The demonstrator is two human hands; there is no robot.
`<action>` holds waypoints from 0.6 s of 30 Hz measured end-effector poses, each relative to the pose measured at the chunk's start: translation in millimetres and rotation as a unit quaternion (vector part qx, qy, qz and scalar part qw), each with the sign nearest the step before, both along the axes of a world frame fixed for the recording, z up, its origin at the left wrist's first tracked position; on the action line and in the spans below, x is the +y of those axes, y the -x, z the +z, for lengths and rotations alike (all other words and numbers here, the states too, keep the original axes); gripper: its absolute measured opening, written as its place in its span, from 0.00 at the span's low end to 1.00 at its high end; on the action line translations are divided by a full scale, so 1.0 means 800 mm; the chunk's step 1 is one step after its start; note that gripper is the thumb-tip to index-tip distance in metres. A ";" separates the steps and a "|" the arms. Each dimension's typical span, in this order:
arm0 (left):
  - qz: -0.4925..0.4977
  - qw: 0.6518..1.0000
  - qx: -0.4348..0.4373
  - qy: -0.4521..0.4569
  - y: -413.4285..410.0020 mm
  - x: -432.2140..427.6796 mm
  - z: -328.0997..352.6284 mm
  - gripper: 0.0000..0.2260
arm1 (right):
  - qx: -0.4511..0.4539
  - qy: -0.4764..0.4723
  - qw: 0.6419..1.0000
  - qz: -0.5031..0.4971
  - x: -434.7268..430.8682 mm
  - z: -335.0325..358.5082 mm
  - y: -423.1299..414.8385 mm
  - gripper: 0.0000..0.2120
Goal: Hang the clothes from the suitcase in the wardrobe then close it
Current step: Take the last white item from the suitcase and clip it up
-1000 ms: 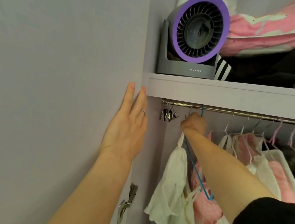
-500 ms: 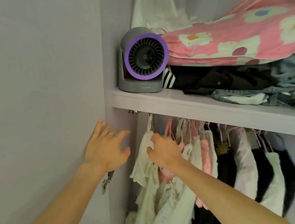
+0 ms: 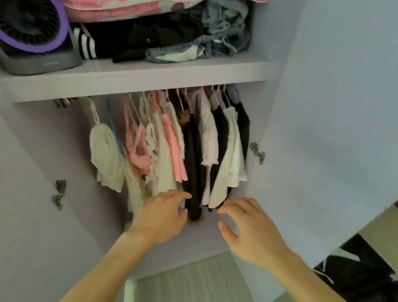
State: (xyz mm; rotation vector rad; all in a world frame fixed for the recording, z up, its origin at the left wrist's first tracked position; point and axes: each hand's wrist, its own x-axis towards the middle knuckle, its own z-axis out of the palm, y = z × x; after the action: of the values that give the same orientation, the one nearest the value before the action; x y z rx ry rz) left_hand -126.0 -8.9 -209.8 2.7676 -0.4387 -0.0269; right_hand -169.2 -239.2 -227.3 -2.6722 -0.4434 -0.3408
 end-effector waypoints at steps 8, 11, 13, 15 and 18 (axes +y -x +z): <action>-0.251 0.958 0.126 -0.054 0.053 -0.242 -0.083 0.19 | 0.164 0.001 0.966 -0.201 -0.213 -0.079 0.137 0.18; -0.315 0.933 0.154 -0.078 0.068 -0.329 -0.094 0.18 | 0.194 -0.026 0.945 -0.263 -0.284 -0.091 0.182 0.15; -0.359 0.915 0.153 -0.100 0.072 -0.391 -0.102 0.18 | 0.211 -0.027 0.931 -0.298 -0.331 -0.093 0.208 0.14; -0.386 0.902 0.154 -0.114 0.078 -0.461 -0.113 0.18 | 0.228 -0.038 0.914 -0.334 -0.385 -0.098 0.233 0.14; -0.406 0.891 0.167 -0.113 0.084 -0.559 -0.133 0.17 | 0.251 -0.048 0.896 -0.364 -0.465 -0.107 0.258 0.17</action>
State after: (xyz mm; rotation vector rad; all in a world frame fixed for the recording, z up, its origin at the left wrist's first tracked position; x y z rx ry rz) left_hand -193.0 -456.3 -315.9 2.4867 -1.5226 -0.7757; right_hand -375.7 -610.9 -313.2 -2.5850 0.7267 0.1345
